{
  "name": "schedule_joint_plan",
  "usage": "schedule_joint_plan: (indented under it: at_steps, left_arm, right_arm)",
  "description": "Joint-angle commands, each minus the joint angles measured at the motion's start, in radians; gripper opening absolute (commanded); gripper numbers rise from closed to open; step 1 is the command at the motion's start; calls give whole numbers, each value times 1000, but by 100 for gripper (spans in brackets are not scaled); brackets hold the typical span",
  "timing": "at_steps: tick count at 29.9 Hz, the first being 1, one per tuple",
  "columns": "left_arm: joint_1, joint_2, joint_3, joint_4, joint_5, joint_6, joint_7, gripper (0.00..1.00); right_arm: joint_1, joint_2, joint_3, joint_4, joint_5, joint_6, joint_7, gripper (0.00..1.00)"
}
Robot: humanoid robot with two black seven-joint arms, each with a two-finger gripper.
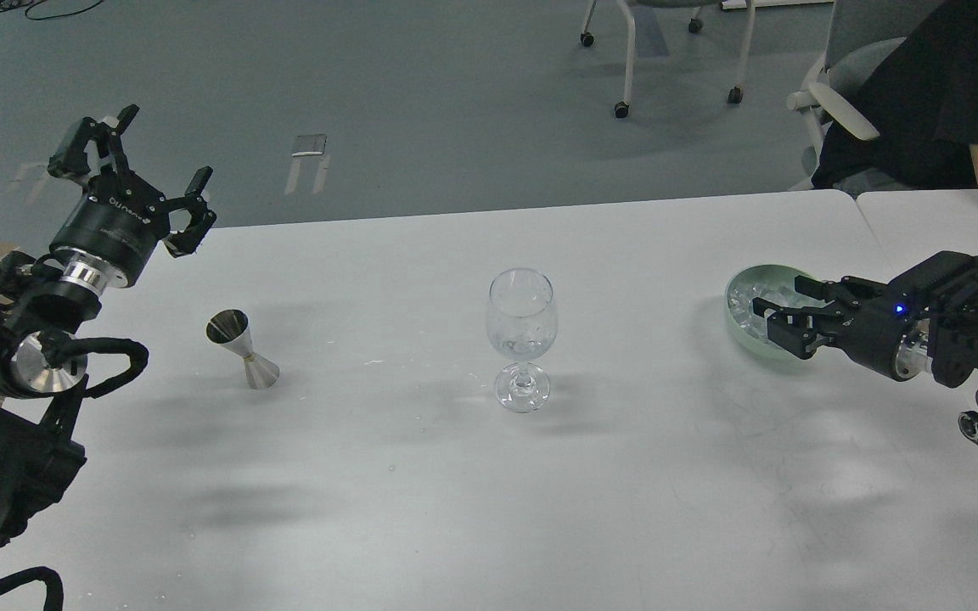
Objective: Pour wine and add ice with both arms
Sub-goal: 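Reach the right gripper into the green bowl and grasp ice cubes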
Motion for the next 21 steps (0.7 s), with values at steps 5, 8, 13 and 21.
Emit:
schedule_joint_plan:
  at_steps: [5,8,13,21]
  left_arm:
    - [0,0,-1,0,-1,0,0,98]
    - [0,0,1,0,-1,0,0,98]
    - [0,0,-1,0,-1,0,0,98]
    - [0,-2,-1,0,-1,0,0,98]
  right_arm:
    - [0,1,0,-2,-9,0,0,59]
    - [0,1,0,-2,-9,0,-2,58]
    - [0,1,0,-2,-11,7,-3,58]
    - [3,1,0,-2,-11,20,-2,59]
